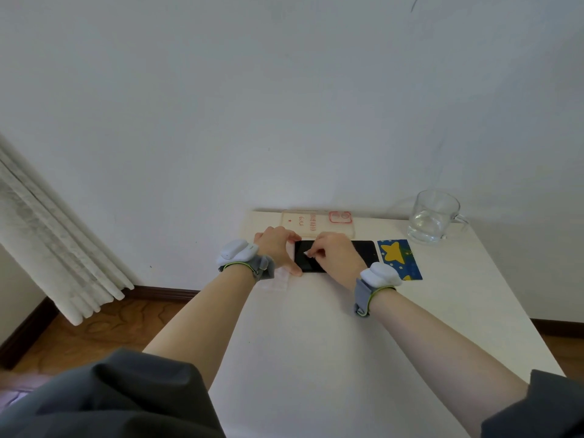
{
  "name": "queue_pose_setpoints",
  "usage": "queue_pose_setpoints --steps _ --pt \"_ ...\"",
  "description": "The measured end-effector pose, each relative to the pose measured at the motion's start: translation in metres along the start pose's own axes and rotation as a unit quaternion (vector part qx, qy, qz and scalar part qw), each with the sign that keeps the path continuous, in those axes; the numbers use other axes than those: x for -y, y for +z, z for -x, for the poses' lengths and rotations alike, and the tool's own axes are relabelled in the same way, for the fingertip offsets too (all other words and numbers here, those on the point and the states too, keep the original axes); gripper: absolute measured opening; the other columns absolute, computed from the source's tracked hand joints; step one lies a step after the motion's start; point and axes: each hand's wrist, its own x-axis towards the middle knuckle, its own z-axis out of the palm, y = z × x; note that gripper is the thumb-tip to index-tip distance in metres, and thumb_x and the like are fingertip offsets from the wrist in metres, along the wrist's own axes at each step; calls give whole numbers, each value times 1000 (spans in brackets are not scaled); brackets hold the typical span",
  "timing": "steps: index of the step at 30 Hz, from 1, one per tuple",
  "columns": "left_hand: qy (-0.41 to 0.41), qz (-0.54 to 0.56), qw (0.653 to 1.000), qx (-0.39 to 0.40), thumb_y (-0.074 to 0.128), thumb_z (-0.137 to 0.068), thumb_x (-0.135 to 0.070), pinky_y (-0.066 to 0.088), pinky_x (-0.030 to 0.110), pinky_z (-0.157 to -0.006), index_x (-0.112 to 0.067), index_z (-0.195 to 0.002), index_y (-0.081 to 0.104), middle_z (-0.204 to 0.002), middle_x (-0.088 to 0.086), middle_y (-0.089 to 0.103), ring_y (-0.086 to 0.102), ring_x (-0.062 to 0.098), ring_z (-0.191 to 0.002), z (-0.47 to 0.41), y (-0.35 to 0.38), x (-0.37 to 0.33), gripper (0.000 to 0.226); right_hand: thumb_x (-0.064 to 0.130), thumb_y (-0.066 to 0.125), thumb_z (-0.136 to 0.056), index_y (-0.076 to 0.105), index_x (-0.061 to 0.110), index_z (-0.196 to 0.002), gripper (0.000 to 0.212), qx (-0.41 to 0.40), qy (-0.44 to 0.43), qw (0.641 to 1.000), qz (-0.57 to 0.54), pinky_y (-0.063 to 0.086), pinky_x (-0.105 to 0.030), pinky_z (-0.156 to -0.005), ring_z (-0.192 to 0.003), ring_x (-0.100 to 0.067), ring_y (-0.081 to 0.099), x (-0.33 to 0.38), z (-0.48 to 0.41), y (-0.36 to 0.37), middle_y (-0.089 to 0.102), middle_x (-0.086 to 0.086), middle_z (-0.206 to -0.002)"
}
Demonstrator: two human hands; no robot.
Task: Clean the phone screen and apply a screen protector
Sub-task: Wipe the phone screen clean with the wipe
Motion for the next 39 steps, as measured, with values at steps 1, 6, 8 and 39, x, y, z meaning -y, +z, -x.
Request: queue_pose_setpoints --steps 1,6,8,39 --pt "0 2 1000 -1 84 -60 -38 25 33 -103 -29 -132 48 -130 -5 50 39 19 -124 0 0 1 81 10 54 -93 74 6 -101 22 -19 26 999 0 42 -30 -89 -104 -29 59 -2 -1 0 67 -12 -110" --pt "2 -13 1000 -5 83 -61 -41 25 33 -103 -29 -135 47 -130 -4 50 38 19 -124 1 2 2 82 9 52 -91 73 11 -104 25 -19 12 1000 -7 43 -30 -95 -107 -25 58 16 6 9 68 -7 -113" --pt "1 -20 1000 -4 82 -62 -43 25 34 -104 -29 -136 46 -131 -3 49 38 20 -124 1 2 1 83 5 50 -90 73 9 -104 27 11 -24 1000 -3 41 -30 -95 -108 -24 58 20 11 12 67 -6 -114" --pt "-55 -57 996 27 83 -48 -51 36 43 -100 -39 -132 46 -124 -1 50 41 30 -117 -16 7 4 93 -10 58 -78 71 -8 -91 18 -91 -46 994 50 51 -33 -76 -90 -34 61 -7 48 24 65 -17 -94"
